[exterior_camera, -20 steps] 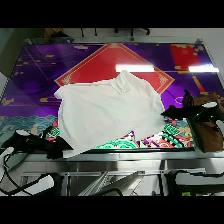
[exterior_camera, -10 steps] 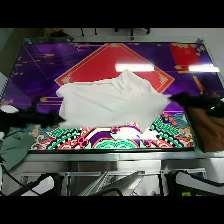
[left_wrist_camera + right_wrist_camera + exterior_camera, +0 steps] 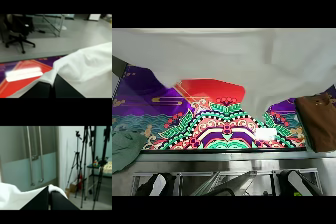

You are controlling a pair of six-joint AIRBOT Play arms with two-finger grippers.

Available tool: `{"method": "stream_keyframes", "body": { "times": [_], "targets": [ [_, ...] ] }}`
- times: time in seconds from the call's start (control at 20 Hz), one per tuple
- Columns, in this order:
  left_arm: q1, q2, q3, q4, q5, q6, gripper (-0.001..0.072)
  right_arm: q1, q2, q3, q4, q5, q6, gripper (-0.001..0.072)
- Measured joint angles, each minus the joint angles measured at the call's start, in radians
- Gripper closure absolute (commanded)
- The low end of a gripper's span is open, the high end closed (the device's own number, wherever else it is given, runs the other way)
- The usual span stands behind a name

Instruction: Fold the shirts.

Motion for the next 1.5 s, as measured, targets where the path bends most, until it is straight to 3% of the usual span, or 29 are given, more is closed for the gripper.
{"method": "stream_keyframes", "body": {
  "times": [0.15, 0.25, 0.5, 0.75, 1.1, 1.3, 1.5],
  "targets": [
    [0.118, 0.026, 0.048, -0.013, -0.030, 0.000, 0.0689, -0.006, -0.005, 0.086, -0.093, -0.016, 0.041, 0.0691],
    [0.111, 0.010, 0.006, -0.013, -0.046, 0.009, 0.0689, -0.006, -0.051, 0.093, -0.130, 0.016, 0.072, 0.0692],
    [-0.160, -0.167, -0.216, 0.116, 0.013, 0.066, 0.0689, 0.156, -0.258, -0.082, -0.247, 0.036, 0.094, 0.0692],
    [-0.372, -0.537, -0.337, 0.306, 0.159, 0.092, 0.0689, 0.358, -0.580, -0.232, -0.428, -0.132, 0.094, 0.0692],
    [-0.423, -1.057, -0.030, 0.369, 0.162, 0.055, 0.0689, 0.402, -0.996, -0.048, -0.372, -0.248, 0.090, 0.0693],
    [-0.413, -1.148, 0.132, 0.375, 0.106, 0.003, 0.0689, 0.372, -1.032, 0.043, -0.381, -0.193, 0.108, 0.0693],
    [-0.412, -1.168, 0.168, 0.454, 0.020, -0.032, 0.0689, 0.340, -0.980, 0.051, -0.539, -0.069, 0.171, 0.0693]
  ]
}}
